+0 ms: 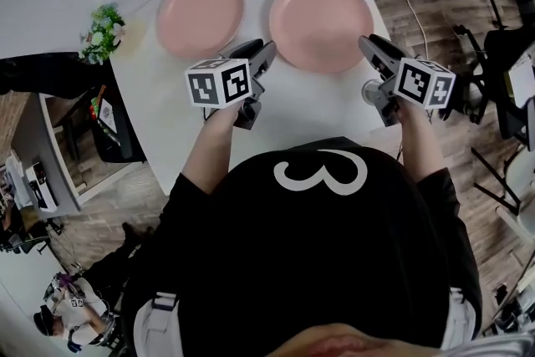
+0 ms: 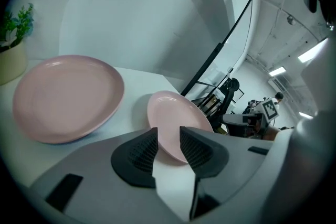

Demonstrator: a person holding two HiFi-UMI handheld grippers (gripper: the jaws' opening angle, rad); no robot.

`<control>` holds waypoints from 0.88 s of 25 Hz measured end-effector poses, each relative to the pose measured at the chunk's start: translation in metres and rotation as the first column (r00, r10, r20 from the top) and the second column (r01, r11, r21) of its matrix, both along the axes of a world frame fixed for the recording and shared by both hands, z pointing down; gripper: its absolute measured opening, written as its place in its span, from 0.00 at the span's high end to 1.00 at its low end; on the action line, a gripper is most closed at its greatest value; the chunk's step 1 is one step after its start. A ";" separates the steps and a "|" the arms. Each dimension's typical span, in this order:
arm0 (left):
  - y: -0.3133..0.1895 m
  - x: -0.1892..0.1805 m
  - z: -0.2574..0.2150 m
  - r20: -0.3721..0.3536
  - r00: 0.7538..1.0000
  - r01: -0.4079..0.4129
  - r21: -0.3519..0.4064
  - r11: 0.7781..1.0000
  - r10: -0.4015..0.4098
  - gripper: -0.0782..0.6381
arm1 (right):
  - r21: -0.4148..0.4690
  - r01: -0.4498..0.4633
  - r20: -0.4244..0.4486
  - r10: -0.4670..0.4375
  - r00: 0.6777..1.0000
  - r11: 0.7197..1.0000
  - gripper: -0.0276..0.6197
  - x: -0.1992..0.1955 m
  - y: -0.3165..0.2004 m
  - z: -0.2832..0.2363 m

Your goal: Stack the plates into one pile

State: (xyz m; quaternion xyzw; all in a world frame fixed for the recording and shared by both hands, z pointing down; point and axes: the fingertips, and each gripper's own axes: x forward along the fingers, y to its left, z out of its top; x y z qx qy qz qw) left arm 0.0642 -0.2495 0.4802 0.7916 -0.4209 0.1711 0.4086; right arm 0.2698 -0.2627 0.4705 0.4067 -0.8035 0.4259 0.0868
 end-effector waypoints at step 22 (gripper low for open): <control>-0.009 0.011 0.048 0.048 0.997 0.060 -0.105 0.993 -0.055 0.72 | -0.128 0.022 -0.096 -0.035 0.995 0.991 0.74 0.029 -0.019 0.068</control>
